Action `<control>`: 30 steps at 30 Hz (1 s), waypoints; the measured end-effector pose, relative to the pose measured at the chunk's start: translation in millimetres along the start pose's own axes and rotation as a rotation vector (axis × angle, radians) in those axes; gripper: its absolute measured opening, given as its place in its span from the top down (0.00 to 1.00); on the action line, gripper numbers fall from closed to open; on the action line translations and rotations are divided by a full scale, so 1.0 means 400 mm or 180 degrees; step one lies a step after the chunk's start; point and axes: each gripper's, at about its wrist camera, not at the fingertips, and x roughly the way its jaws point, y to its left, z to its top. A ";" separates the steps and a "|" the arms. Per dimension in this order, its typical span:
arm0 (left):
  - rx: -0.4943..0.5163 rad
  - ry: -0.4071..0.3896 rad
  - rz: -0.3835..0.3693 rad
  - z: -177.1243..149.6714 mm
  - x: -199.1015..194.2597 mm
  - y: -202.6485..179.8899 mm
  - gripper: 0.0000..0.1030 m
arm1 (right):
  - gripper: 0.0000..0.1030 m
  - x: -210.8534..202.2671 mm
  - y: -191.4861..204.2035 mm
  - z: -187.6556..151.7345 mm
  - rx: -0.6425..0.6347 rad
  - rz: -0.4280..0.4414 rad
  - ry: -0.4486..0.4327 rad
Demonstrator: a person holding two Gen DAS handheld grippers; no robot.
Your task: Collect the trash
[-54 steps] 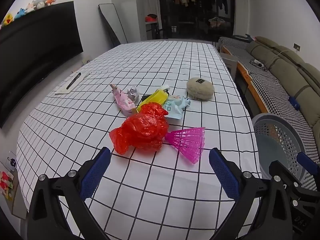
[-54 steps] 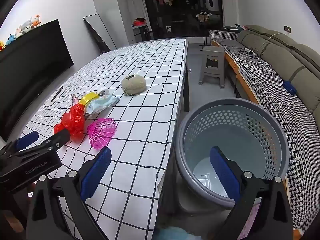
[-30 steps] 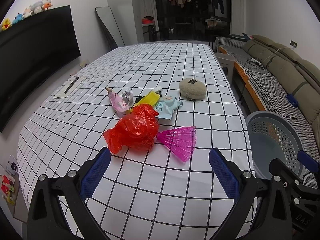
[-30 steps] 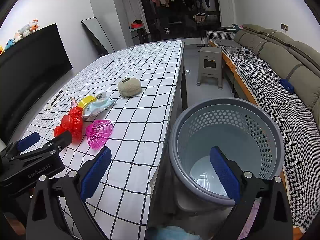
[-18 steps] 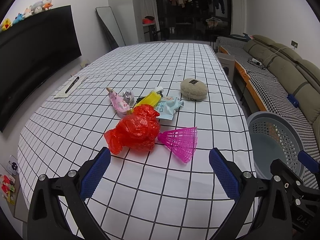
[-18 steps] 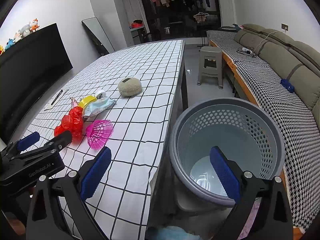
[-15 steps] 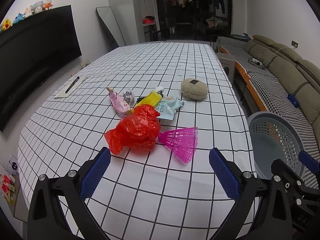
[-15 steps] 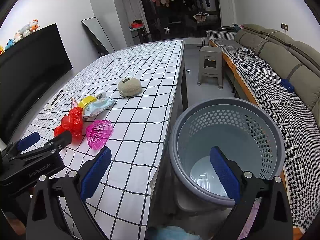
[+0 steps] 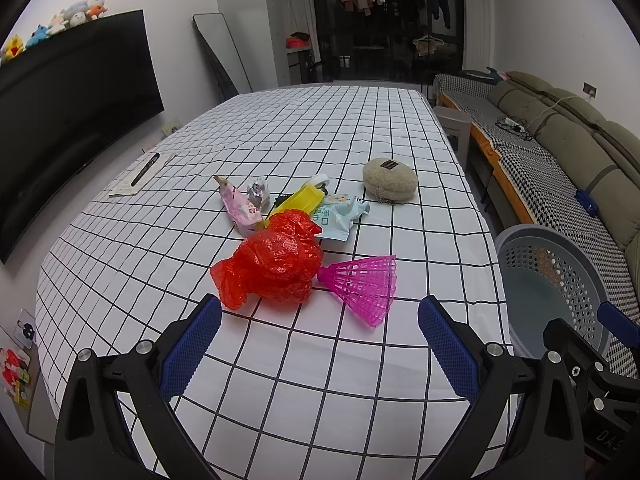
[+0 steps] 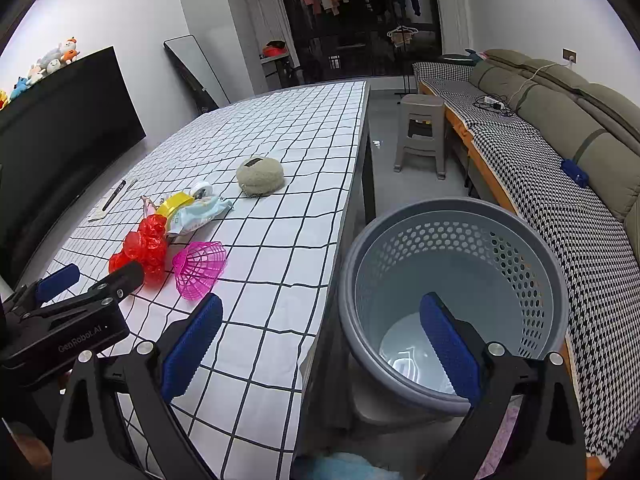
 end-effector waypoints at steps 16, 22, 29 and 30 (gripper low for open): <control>-0.0002 -0.0008 0.0007 0.000 -0.002 0.005 0.06 | 0.08 0.001 0.000 -0.001 0.0005 0.0005 -0.0001; -0.0002 -0.0005 0.0014 0.000 -0.002 0.006 0.06 | 0.08 0.000 -0.001 -0.001 0.0008 0.0009 0.0002; -0.0002 -0.0007 0.0018 -0.001 -0.003 0.008 0.06 | 0.08 0.002 0.000 -0.002 0.0007 0.0015 0.0006; -0.0004 -0.0007 0.0018 -0.001 -0.003 0.009 0.06 | 0.08 0.002 0.000 -0.002 0.0006 0.0014 0.0007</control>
